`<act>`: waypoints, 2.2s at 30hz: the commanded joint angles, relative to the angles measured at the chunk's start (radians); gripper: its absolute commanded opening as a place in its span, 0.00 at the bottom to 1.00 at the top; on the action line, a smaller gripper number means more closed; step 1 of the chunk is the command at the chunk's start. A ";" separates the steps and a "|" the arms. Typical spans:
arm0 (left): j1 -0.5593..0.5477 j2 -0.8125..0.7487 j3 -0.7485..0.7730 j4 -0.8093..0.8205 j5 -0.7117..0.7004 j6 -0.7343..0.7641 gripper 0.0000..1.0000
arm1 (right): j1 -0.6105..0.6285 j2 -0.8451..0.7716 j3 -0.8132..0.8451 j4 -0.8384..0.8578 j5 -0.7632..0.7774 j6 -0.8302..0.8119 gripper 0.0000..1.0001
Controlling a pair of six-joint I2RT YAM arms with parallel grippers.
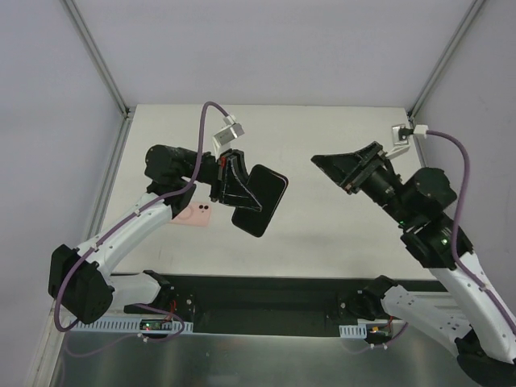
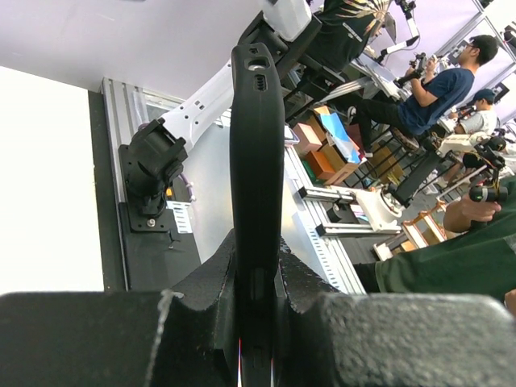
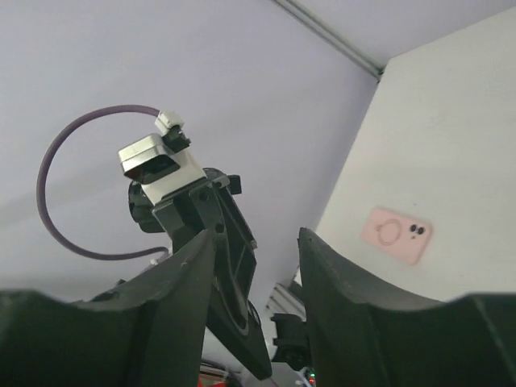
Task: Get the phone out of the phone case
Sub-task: Remove the phone case from the phone.
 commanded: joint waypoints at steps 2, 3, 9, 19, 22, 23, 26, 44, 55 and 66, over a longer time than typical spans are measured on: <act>0.003 -0.023 0.023 0.008 -0.004 0.056 0.00 | 0.042 0.015 0.155 -0.365 0.070 -0.319 0.51; 0.003 -0.022 0.025 -0.007 -0.004 0.062 0.00 | 0.049 0.025 0.170 -0.378 0.068 -0.339 0.53; 0.003 0.004 0.029 -0.075 -0.014 0.082 0.00 | 0.172 0.123 0.311 -0.475 0.162 -0.460 0.55; 0.003 0.009 0.025 -0.084 -0.016 0.082 0.00 | 0.256 0.152 0.361 -0.487 0.240 -0.502 0.57; 0.003 0.012 0.025 -0.086 -0.014 0.084 0.00 | 0.267 0.135 0.350 -0.477 0.249 -0.503 0.57; 0.003 0.015 0.025 -0.087 -0.016 0.085 0.00 | 0.270 0.118 0.347 -0.471 0.254 -0.505 0.57; 0.003 0.020 0.023 -0.087 -0.019 0.085 0.00 | 0.278 0.091 0.335 -0.446 0.260 -0.510 0.58; 0.003 0.020 0.022 -0.092 -0.020 0.085 0.00 | 0.313 0.152 0.373 -0.438 0.271 -0.542 0.60; 0.003 0.021 0.018 -0.094 -0.022 0.088 0.00 | 0.312 0.131 0.370 -0.443 0.318 -0.545 0.60; 0.003 0.018 0.022 -0.094 -0.022 0.088 0.00 | 0.313 0.141 0.365 -0.444 0.309 -0.546 0.60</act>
